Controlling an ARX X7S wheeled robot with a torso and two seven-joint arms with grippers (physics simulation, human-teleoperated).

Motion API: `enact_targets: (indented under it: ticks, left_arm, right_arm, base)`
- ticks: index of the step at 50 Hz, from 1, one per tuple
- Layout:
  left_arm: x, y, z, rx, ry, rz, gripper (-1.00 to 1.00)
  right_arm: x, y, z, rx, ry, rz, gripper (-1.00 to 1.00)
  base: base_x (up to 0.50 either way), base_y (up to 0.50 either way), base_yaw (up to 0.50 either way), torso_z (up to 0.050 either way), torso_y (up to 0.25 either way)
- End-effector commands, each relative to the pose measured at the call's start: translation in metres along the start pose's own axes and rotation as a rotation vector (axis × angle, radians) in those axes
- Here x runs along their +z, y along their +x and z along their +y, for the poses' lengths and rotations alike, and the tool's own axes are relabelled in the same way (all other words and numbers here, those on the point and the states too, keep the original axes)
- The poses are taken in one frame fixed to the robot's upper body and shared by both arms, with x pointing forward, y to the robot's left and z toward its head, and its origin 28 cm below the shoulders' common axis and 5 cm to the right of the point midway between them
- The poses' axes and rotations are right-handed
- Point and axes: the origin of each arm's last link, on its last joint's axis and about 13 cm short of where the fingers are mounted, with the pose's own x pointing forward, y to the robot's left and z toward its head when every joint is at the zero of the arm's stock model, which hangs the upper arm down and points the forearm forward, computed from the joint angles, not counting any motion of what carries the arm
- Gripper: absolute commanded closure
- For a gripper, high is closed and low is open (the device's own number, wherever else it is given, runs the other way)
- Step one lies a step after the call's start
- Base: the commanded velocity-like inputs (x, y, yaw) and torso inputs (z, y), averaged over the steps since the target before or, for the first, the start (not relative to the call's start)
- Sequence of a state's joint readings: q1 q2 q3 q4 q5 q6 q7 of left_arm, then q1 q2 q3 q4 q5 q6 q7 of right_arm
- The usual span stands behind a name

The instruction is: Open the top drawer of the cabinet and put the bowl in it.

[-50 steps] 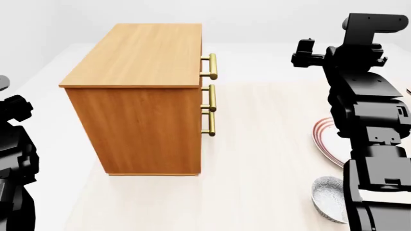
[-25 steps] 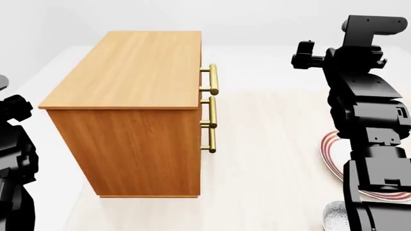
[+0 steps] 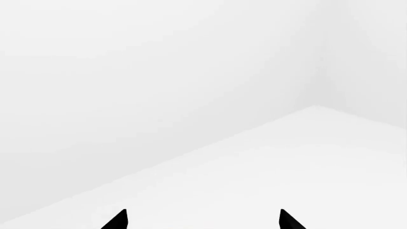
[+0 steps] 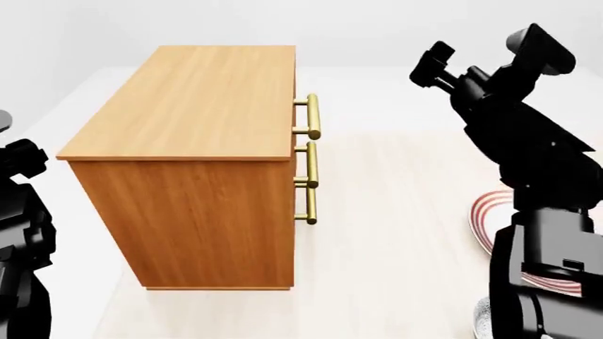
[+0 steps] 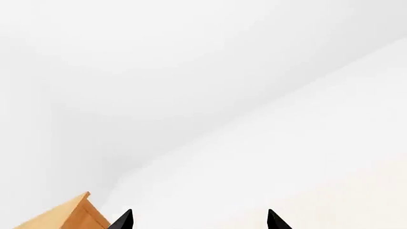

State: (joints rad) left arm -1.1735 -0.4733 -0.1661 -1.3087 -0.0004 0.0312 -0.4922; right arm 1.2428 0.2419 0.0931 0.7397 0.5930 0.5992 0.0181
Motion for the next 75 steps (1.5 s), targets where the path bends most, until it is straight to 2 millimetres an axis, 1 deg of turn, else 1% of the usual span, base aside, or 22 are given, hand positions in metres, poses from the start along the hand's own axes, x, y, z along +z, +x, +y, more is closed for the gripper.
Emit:
enact_targets:
  ticks: [1, 6, 11, 14, 18, 25, 27, 35, 50, 57, 64, 75]
  left_arm:
    - [0.000, 0.000, 0.000, -0.002, 0.002, 0.000, -1.00]
    - [0.000, 0.000, 0.000, -0.003, 0.001, 0.002, -1.00]
    - [0.000, 0.000, 0.000, -0.005, 0.002, 0.002, -1.00]
    - [0.000, 0.000, 0.000, -0.005, 0.004, 0.002, -1.00]
    - [0.000, 0.000, 0.000, -0.004, 0.004, 0.001, -1.00]
    - [-0.001, 0.000, 0.000, -0.007, 0.005, 0.000, -1.00]
    - [-0.001, 0.000, 0.000, -0.007, 0.005, -0.001, -1.00]
    - [-0.001, 0.000, 0.000, -0.006, 0.006, -0.002, -1.00]
    - [-0.002, 0.000, 0.000, -0.007, 0.004, -0.002, -1.00]
    - [-0.001, 0.000, 0.000, -0.006, 0.004, -0.002, -1.00]
    - [-0.001, 0.000, 0.000, -0.005, 0.006, -0.002, -1.00]
    - [-0.004, 0.000, 0.001, -0.006, 0.009, -0.003, -1.00]
  right_arm:
    - [-0.010, -0.003, 0.012, 0.149, 0.163, 0.014, -1.00]
    - [-0.019, -0.003, 0.014, 0.169, 0.235, 0.054, -1.00]
    - [-0.025, -0.001, 0.015, 0.172, 0.367, 0.092, -1.00]
    - [-0.030, -0.001, 0.015, 0.175, 0.453, 0.181, -1.00]
    - [-0.030, -0.004, 0.015, 0.223, 0.551, 0.268, -1.00]
    - [-0.034, -0.010, 0.015, 0.249, 0.533, 0.267, -1.00]
    - [-0.037, -0.012, 0.016, 0.277, 0.528, 0.299, -1.00]
    - [-0.044, -0.012, 0.016, 0.328, 0.599, 0.330, -1.00]
    - [-0.054, -0.008, 0.013, 0.280, 0.616, 0.325, -1.00]
    - [-0.062, -0.009, 0.011, 0.257, 0.620, 0.399, -1.00]
    - [-0.066, -0.010, 0.017, 0.305, 0.618, 0.446, -1.00]
    - [-0.073, -0.008, 0.023, 0.347, 0.623, 0.466, -1.00]
  base:
    - [0.00, 0.00, 0.00, 0.000, 0.000]
    - [0.00, 0.00, 0.00, 0.000, 0.000]
    - [0.00, 0.00, 0.00, 0.000, 0.000]
    - [0.00, 0.00, 0.00, 0.000, 0.000]
    - [0.00, 0.00, 0.00, 0.000, 0.000]
    - [0.00, 0.00, 0.00, 0.000, 0.000]
    - [0.00, 0.00, 0.00, 0.000, 0.000]
    - [0.00, 0.00, 0.00, 0.000, 0.000]
    - [0.00, 0.00, 0.00, 0.000, 0.000]
    - [0.00, 0.00, 0.00, 0.000, 0.000]
    - [0.00, 0.00, 0.00, 0.000, 0.000]
    - [0.00, 0.00, 0.00, 0.000, 0.000]
